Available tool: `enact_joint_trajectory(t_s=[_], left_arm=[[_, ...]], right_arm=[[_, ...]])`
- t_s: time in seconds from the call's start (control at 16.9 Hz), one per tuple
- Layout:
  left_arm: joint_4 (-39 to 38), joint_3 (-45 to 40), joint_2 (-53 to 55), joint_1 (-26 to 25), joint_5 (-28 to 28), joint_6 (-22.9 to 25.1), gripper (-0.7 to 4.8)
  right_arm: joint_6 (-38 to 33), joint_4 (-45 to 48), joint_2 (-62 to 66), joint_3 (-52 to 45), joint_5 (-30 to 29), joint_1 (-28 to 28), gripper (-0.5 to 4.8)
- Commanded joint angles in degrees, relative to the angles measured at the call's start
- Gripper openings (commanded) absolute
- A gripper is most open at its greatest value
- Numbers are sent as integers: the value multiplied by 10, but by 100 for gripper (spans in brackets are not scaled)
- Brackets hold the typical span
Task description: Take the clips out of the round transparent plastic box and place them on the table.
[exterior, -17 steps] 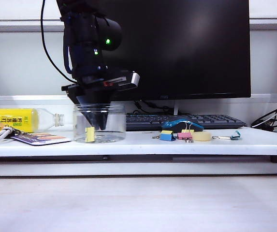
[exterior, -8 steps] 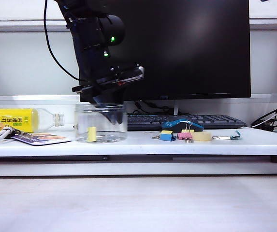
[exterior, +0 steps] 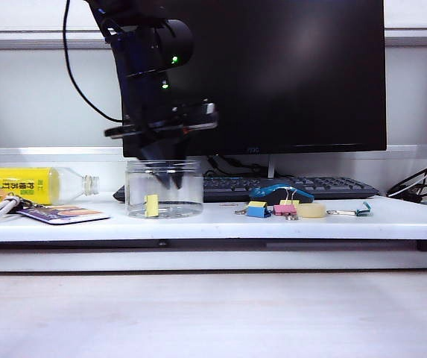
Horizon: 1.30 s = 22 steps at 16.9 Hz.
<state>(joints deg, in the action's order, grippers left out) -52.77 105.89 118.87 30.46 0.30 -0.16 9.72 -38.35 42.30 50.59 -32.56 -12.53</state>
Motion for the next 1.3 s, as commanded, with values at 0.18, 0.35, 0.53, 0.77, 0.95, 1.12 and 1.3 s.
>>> enact_joint_trajectory(t_s=[0.18, 0.35, 0.53, 0.77, 0.95, 1.12, 1.3], left_arm=[[-43, 3, -99, -3, 12, 71, 94], [-107, 3, -131, -8, -37, 131, 95], [-136, -2, -132, -21, -37, 148, 122], [-149, -21, -131, -50, -14, 152, 122], [-180, -24, -132, -86, 134, 201, 126], [-183, -24, -133, -85, 212, 264, 127], [-162, -24, -133, -77, 214, 303, 127]], right_arm=[[-21, 12, 2, 1, -9, 0, 126], [-43, 17, 28, 1, -71, -1, 126], [-54, 22, 59, 1, -102, -1, 126], [-55, 35, 93, 1, -128, -11, 126], [-67, 74, 140, 1, -124, -73, 126], [-68, 93, 168, 1, -123, -104, 126], [-68, 102, 189, 1, -124, -115, 126]])
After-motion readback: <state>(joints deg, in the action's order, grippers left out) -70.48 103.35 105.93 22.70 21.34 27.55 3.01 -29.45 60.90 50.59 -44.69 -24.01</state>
